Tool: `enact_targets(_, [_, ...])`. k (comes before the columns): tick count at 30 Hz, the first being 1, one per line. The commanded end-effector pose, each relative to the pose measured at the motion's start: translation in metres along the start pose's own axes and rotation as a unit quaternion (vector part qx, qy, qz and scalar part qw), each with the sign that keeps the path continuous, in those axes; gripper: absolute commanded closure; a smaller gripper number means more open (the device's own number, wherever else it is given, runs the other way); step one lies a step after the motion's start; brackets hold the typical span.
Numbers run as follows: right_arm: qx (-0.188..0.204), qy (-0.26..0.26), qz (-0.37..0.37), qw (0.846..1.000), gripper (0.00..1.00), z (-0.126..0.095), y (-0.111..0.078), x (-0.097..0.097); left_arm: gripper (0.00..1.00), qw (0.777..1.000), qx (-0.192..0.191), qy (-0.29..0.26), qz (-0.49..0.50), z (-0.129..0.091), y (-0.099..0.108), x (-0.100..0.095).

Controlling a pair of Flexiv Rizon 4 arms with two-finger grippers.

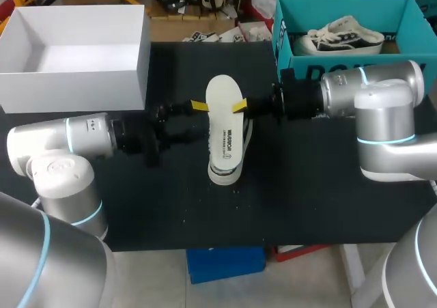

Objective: Take the shoe out of the shoebox, open the shoe tongue, remove and reinsert the insole, then place the shoe into the shoebox

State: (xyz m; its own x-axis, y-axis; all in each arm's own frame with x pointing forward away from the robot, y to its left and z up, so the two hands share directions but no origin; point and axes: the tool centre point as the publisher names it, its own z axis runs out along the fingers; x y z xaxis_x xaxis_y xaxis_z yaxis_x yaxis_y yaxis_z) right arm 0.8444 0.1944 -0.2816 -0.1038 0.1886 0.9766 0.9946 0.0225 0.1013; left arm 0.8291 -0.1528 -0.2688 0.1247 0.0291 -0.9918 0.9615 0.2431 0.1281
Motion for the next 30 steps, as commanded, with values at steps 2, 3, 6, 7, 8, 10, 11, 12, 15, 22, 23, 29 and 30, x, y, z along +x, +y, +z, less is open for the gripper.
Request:
enact_targets(2, [0.000,-0.001,0.000,1.000,1.00,0.001,0.000,0.000,0.22,1.000,-0.009,-0.022,0.000,0.012,0.007,0.009])
enact_targets(3, [0.000,-0.001,0.000,1.000,1.00,0.001,0.000,0.000,0.25,1.000,-0.009,-0.022,0.000,0.014,0.008,0.010])
enact_targets(6, [0.000,-0.001,0.000,1.000,1.00,0.001,0.000,0.000,0.33,1.000,-0.010,-0.030,0.001,0.017,0.011,0.010])
enact_targets(7, [0.000,-0.001,0.000,1.000,1.00,0.001,0.000,0.000,0.36,0.999,-0.010,-0.031,0.002,0.019,0.011,0.009])
enact_targets(8, [0.000,-0.001,0.000,1.000,1.00,0.001,0.000,0.000,0.36,0.999,-0.009,-0.033,0.003,0.020,0.012,0.009])
enact_targets(10, [0.000,-0.001,0.000,1.000,1.00,0.001,0.000,0.000,0.36,0.999,-0.006,-0.034,0.004,0.023,0.013,0.010])
enact_targets(11, [0.000,-0.001,0.000,1.000,1.00,0.001,0.000,0.000,0.36,0.999,-0.005,-0.034,0.005,0.024,0.013,0.010])
enact_targets(12, [0.000,-0.001,0.000,1.000,1.00,0.001,0.000,0.000,0.35,0.999,-0.001,-0.035,0.004,0.025,0.013,0.011])
enact_targets(15, [0.000,-0.001,0.000,1.000,1.00,0.001,0.000,0.000,0.42,0.999,0.002,-0.036,0.005,0.029,0.013,0.010])
enact_targets(22, [0.000,-0.001,0.000,1.000,1.00,0.001,0.000,0.000,0.58,0.999,0.014,-0.035,0.008,0.036,0.013,0.012])
enact_targets(23, [0.000,-0.001,0.000,1.000,1.00,0.001,0.000,0.000,0.58,0.999,0.015,-0.035,0.008,0.037,0.012,0.012])
enact_targets(29, [0.000,-0.001,0.000,1.000,1.00,0.001,0.000,0.000,0.58,0.999,0.022,-0.036,0.008,0.041,0.009,0.012])
enact_targets(30, [0.000,-0.001,0.000,1.000,1.00,0.001,0.000,0.000,0.59,0.999,0.023,-0.036,0.008,0.041,0.009,0.012])
